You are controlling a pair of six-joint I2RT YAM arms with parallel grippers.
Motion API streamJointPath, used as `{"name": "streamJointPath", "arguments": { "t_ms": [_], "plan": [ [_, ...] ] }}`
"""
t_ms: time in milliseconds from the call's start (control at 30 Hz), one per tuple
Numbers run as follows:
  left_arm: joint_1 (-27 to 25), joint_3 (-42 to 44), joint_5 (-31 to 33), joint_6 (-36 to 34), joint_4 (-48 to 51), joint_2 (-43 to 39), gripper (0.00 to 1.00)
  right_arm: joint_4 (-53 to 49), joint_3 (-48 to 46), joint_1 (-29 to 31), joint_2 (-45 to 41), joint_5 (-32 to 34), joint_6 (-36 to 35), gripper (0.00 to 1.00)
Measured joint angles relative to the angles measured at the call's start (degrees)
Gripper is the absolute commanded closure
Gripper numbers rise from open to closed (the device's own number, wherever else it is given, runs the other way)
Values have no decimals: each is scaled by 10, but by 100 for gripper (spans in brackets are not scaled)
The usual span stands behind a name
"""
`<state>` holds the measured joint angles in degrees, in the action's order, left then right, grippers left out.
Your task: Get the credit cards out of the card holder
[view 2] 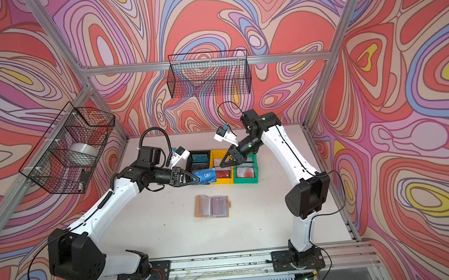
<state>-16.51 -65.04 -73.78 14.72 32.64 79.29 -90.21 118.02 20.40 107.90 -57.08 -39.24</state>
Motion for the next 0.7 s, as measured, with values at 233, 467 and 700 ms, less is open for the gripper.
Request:
{"name": "streamJointPath", "arguments": {
  "t_ms": [233, 467, 700],
  "plan": [
    [-7, -12, -2, -64, 73, 8, 100, -28, 14, 0, 60, -71, -45, 69],
    [-18, -44, -6, -100, 118, 28, 100, -35, 17, 10, 83, -87, -51, 68],
    [-32, -55, -11, -131, 157, 63, 100, -37, 20, 32, 84, -94, -54, 70]
  ]
}}
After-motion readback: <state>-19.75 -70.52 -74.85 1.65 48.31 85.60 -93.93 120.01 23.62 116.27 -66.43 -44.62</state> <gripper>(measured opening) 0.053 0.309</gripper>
